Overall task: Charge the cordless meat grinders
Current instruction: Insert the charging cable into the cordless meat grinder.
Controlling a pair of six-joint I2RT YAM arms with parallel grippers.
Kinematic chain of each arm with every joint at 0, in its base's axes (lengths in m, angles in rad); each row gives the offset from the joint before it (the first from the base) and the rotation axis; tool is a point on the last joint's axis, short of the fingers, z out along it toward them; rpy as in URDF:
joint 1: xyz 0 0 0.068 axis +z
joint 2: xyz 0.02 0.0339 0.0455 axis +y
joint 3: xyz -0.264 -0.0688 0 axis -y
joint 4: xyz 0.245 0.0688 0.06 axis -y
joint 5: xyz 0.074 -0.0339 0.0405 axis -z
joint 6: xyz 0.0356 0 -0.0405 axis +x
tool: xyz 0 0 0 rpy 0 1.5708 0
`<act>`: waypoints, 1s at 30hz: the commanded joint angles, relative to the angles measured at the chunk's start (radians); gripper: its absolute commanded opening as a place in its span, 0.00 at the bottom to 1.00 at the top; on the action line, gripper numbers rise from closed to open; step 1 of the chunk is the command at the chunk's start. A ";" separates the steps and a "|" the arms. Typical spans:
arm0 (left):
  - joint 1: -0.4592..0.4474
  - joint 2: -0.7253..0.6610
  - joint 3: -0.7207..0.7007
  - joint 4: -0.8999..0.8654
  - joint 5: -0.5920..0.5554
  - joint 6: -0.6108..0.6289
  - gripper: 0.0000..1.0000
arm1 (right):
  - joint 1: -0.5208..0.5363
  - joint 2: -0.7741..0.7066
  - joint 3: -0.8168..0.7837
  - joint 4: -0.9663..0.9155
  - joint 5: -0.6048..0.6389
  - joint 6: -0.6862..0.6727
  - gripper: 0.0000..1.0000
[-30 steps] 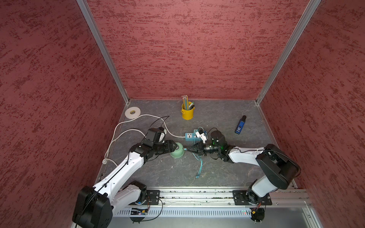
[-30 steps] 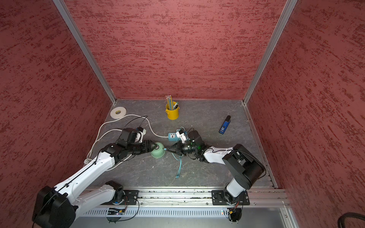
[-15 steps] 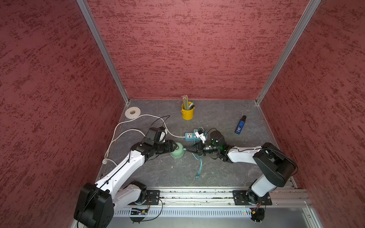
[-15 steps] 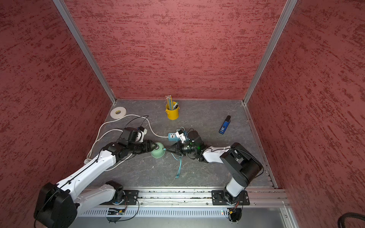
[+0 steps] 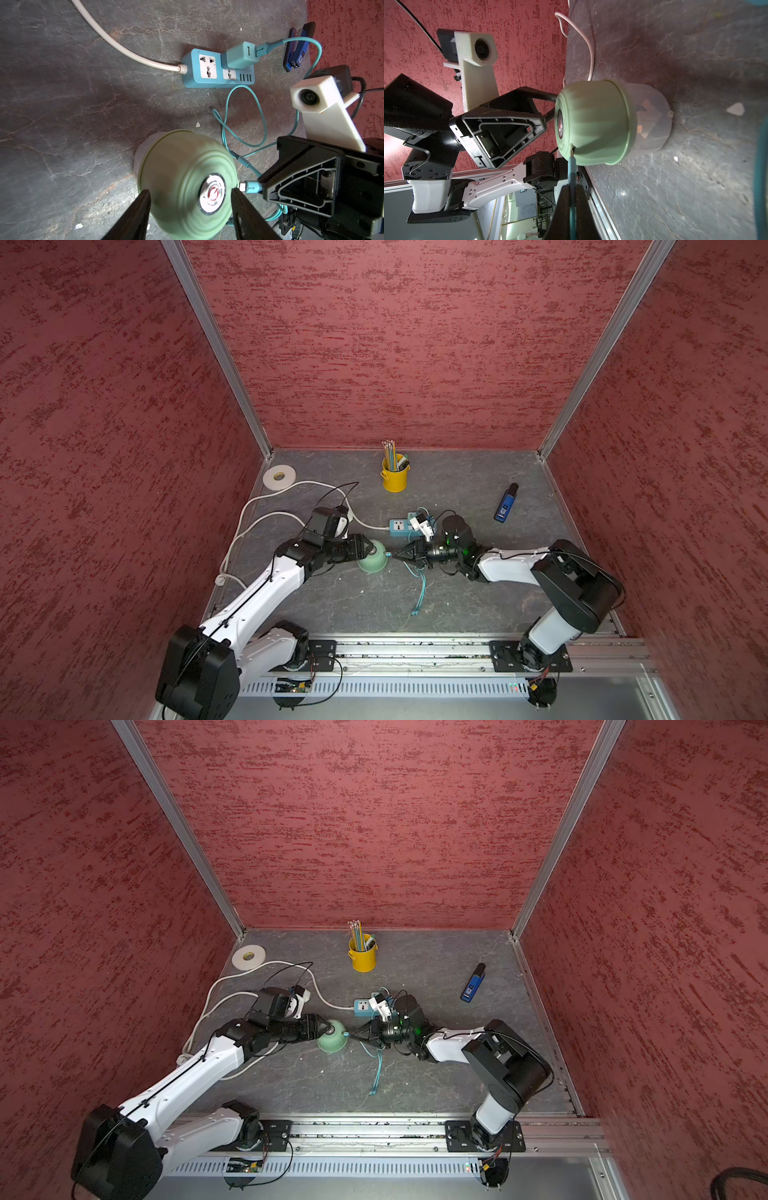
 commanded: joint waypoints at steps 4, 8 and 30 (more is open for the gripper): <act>0.008 0.012 0.034 0.002 -0.004 0.037 0.63 | 0.005 0.015 0.037 0.019 0.003 -0.007 0.00; 0.007 0.021 0.039 -0.006 -0.010 0.052 0.63 | 0.005 0.021 0.047 0.022 -0.005 -0.007 0.00; 0.011 0.084 0.090 -0.039 -0.034 0.141 0.65 | -0.005 0.001 0.017 0.002 -0.010 -0.057 0.00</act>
